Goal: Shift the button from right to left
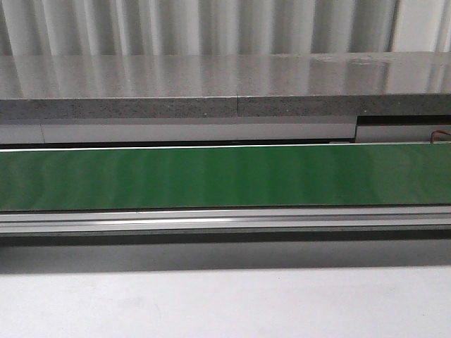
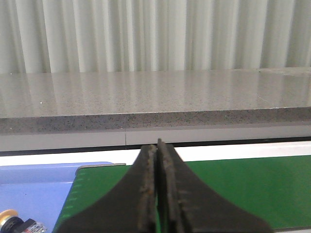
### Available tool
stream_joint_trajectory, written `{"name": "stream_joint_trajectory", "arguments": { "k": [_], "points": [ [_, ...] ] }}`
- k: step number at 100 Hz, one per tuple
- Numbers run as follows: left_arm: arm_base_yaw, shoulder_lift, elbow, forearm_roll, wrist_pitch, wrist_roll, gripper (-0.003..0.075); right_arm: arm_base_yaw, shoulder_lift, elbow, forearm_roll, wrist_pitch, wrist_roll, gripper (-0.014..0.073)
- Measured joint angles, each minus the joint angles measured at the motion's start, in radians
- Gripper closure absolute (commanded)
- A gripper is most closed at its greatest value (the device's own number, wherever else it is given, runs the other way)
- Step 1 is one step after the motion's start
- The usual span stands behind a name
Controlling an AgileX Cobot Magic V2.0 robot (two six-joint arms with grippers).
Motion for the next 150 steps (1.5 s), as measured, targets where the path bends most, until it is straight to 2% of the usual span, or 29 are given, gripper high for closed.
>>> {"name": "stream_joint_trajectory", "arguments": {
  "k": [33, 53, 69, 81, 93, 107, 150],
  "points": [
    [0.000, 0.000, 0.000, 0.000, -0.003, 0.000, 0.0740, 0.000, 0.000, 0.000, 0.000, 0.000, 0.000, 0.0653],
    [0.000, 0.000, 0.000, 0.000, -0.003, 0.000, 0.0740, 0.074, -0.013, 0.031, -0.079, -0.115, 0.040, 0.0653],
    [0.000, 0.000, 0.000, 0.000, -0.005, 0.000, 0.0740, 0.145, -0.061, 0.104, -0.275, -0.262, 0.269, 0.0653],
    [0.000, 0.000, 0.000, 0.000, -0.005, 0.000, 0.0740, 0.160, -0.119, 0.194, -0.429, -0.405, 0.464, 0.0653],
    [0.000, 0.000, 0.000, 0.000, -0.005, 0.000, 0.0740, 0.160, -0.208, 0.288, -0.511, -0.521, 0.600, 0.0653],
    [0.000, 0.000, 0.000, 0.000, -0.005, 0.000, 0.0740, 0.160, -0.320, 0.388, -0.528, -0.556, 0.656, 0.0653],
    [0.000, 0.000, 0.000, 0.000, -0.005, 0.000, 0.0740, 0.160, -0.604, 0.613, -0.492, -0.584, 0.670, 0.0653]
  ]
}}
